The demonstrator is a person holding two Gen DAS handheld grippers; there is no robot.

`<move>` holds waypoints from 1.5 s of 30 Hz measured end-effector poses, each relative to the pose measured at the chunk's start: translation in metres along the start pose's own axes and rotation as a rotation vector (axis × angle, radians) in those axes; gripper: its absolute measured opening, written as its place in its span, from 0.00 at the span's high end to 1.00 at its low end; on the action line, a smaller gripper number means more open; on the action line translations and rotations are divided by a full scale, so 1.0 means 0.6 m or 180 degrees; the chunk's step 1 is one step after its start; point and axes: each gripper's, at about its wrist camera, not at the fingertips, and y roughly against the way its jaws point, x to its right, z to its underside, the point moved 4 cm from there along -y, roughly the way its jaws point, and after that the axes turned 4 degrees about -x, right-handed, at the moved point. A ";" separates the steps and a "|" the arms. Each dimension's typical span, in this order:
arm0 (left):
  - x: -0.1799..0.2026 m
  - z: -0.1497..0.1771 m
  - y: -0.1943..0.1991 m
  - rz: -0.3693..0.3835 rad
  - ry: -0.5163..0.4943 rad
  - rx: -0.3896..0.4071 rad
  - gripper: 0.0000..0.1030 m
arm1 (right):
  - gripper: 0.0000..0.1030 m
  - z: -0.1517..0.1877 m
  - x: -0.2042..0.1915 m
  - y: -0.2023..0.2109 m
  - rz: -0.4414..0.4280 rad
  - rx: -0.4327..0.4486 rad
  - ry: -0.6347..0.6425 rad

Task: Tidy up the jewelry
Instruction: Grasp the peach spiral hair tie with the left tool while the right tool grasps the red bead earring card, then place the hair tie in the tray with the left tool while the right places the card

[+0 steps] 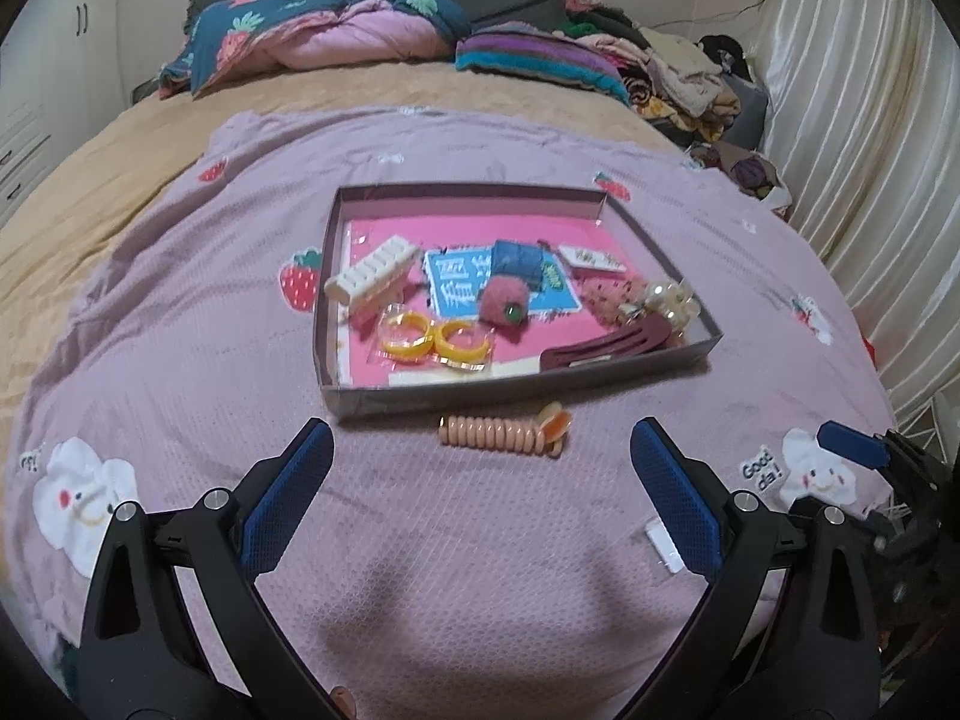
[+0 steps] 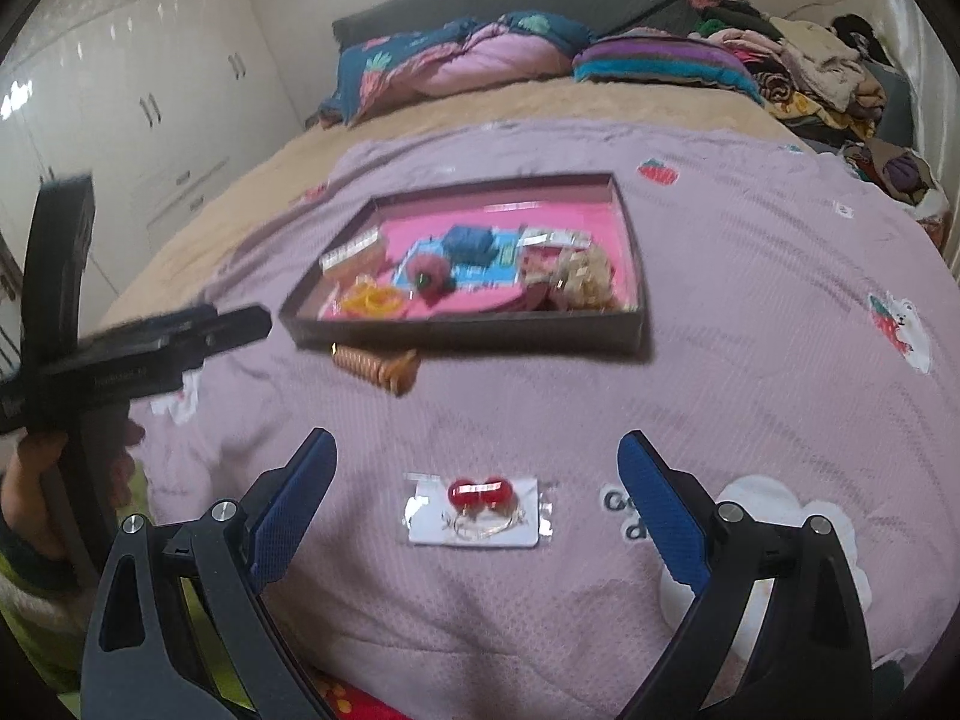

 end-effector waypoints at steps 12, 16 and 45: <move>-0.018 0.024 -0.064 -0.0062 0.0039 -0.0289 0.10 | 0.08 0.057 -0.020 -0.101 0.0203 -0.0433 0.0225; -0.014 0.028 -0.092 -0.0052 0.0033 -0.0400 0.10 | 0.06 0.064 -0.025 -0.126 0.0213 -0.0500 0.0263; 0.000 0.019 -0.145 0.0029 -0.0072 -0.0457 0.37 | 0.49 0.032 0.018 -0.073 0.0064 -0.0282 0.0183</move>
